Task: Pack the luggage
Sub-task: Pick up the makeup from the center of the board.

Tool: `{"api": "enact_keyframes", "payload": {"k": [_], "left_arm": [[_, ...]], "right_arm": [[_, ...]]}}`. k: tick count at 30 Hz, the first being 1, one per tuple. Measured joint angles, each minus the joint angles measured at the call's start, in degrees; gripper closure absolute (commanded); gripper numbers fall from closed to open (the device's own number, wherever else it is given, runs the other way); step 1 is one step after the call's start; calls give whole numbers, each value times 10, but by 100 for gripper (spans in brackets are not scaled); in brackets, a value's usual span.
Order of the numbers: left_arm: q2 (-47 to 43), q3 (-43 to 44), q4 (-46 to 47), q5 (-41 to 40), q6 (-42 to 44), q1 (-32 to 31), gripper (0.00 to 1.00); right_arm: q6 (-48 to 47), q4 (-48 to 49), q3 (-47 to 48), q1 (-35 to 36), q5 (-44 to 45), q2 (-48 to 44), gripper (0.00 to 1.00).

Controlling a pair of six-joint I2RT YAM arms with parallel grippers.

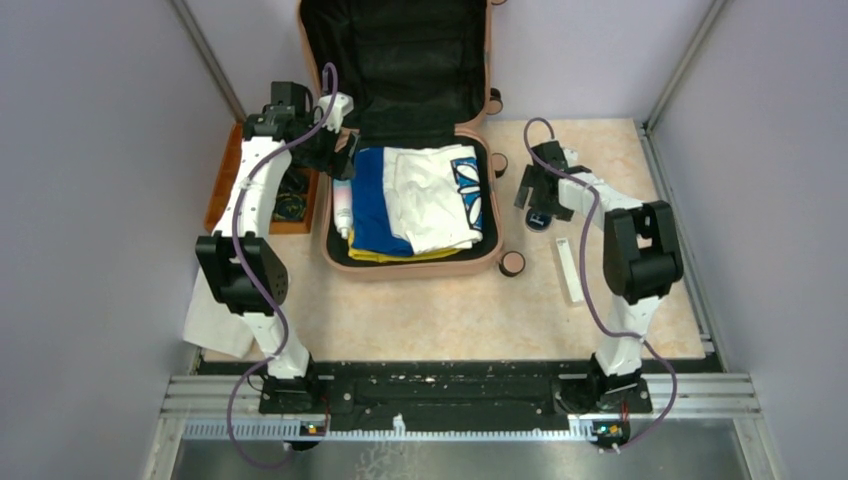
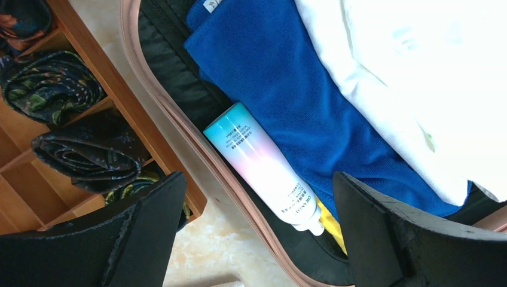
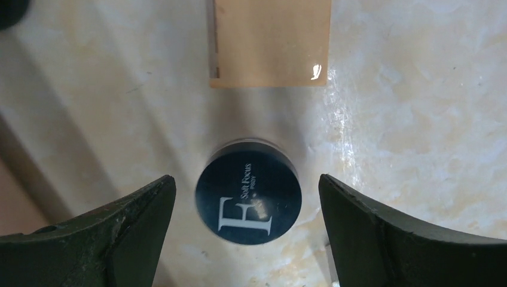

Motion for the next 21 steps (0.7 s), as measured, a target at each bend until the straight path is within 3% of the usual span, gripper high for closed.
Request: {"api": "enact_keyframes", "payload": {"k": [10,21], "left_arm": [[0,-10,-2,-1,0,0,1],[0,-12,-2,-4,1,0,1]], "right_arm": [[-11,-7,6,-6,-2,50,18],[-11,7,12,-8,-2,60,53]]}}
